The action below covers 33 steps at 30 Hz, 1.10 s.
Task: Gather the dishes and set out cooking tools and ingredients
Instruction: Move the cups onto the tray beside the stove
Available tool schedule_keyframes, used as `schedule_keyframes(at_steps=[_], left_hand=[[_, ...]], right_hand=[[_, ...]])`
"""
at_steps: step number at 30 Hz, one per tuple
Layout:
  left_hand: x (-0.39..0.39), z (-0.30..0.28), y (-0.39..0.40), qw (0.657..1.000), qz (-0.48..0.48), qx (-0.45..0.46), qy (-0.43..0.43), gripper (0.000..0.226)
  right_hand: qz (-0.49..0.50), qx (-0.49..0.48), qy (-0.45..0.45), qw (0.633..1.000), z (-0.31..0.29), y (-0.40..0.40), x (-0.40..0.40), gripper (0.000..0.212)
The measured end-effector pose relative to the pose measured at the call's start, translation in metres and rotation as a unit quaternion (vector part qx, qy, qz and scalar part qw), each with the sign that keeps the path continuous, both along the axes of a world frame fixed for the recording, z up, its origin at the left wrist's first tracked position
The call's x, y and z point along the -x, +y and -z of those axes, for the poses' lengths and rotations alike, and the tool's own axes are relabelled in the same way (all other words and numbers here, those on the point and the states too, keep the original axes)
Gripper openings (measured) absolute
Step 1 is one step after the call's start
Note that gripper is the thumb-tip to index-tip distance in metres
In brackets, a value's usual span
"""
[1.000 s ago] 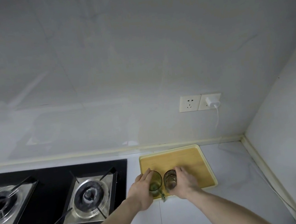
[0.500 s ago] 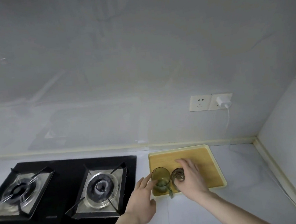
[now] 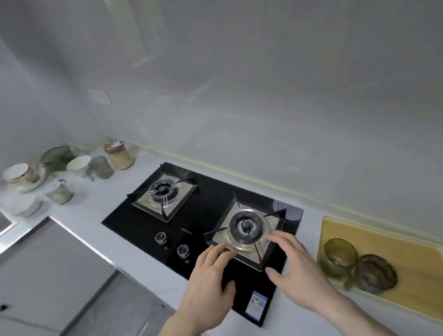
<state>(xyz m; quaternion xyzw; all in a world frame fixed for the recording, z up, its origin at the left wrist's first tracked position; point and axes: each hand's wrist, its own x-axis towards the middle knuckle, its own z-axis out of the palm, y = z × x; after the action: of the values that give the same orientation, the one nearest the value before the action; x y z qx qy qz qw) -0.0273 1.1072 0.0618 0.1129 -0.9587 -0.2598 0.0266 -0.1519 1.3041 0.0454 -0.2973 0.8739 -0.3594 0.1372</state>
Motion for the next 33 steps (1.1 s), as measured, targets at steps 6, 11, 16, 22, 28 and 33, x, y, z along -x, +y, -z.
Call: schedule_keyframes(at_steps=[6,11,16,22,28,33], left_hand=[[-0.06,-0.025,-0.078,0.996,-0.087,-0.007,0.035,0.058],[-0.123,-0.036,-0.156,0.993,-0.109,0.014,0.045,0.058],[-0.186,-0.047,-0.242,0.986,-0.153,0.032,0.055,0.062],[-0.251,-0.057,-0.329,0.978,-0.196,0.038,0.054,0.06],[-0.272,-0.061,-0.399,0.971,-0.224,0.04,0.069,0.059],[-0.271,-0.059,-0.46,0.967,-0.243,0.033,0.071,0.06]], right_hand=[[-0.078,-0.009,-0.015,0.997,-0.028,-0.084,-0.033,0.064],[-0.104,-0.001,-0.001,0.995,-0.043,-0.169,-0.079,0.066],[-0.145,0.033,-0.011,0.989,-0.052,-0.261,-0.124,0.065],[-0.184,0.038,0.003,0.982,-0.06,-0.357,-0.169,0.067],[-0.217,0.023,0.011,0.976,-0.07,-0.438,-0.177,0.068],[-0.23,0.041,0.004,0.972,-0.067,-0.516,-0.166,0.066]])
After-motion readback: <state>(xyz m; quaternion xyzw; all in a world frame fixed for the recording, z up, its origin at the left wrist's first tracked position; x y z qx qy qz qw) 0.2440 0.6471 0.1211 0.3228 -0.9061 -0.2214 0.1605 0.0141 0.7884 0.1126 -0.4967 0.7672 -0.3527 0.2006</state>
